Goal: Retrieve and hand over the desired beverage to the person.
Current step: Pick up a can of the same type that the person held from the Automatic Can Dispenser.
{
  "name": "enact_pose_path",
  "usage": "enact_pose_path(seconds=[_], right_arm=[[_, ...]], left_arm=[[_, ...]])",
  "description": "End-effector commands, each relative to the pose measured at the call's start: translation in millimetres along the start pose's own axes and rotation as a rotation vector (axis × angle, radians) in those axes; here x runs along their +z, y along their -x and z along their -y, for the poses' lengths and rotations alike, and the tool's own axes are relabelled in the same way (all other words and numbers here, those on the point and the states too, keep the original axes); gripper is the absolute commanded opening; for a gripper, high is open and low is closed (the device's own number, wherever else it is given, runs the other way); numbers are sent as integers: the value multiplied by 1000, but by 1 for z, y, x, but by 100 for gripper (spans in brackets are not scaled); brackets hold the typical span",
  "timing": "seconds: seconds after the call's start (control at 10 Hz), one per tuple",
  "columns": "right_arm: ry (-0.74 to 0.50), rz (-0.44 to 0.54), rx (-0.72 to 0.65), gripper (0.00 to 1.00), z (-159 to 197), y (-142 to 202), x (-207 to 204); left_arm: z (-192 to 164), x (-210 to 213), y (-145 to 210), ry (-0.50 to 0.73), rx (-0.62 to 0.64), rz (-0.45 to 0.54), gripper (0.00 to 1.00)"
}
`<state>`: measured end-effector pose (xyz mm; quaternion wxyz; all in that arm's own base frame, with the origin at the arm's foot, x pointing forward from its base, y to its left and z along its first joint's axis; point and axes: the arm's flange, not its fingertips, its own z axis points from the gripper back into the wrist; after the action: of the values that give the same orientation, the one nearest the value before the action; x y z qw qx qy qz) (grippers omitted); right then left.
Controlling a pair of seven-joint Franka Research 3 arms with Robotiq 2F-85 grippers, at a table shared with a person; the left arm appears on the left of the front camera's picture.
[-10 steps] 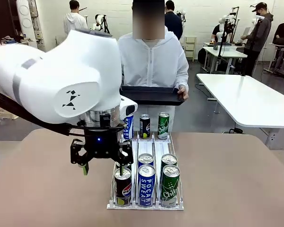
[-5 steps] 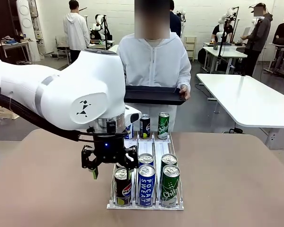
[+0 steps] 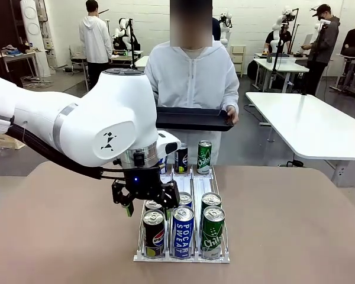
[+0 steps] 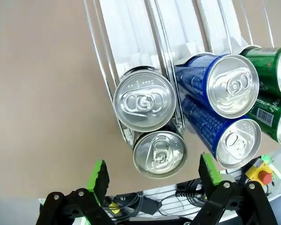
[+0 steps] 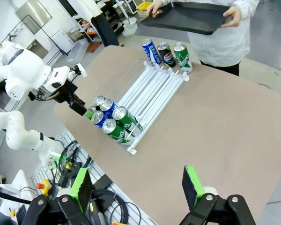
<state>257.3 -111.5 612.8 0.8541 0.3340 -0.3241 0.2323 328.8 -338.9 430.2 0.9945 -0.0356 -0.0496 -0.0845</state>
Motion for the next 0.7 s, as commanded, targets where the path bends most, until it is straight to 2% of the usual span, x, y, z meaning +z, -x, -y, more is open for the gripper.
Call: enact_pose_path(seconds=[0.0,0.6], right_arm=[[-22,18,12,100,0,0,-1],[-22,18,12,100,0,0,-1]], left_arm=[[1,-6,-1,-21,-34,22,100],[8,-15,-2,-49,-31,41,100]])
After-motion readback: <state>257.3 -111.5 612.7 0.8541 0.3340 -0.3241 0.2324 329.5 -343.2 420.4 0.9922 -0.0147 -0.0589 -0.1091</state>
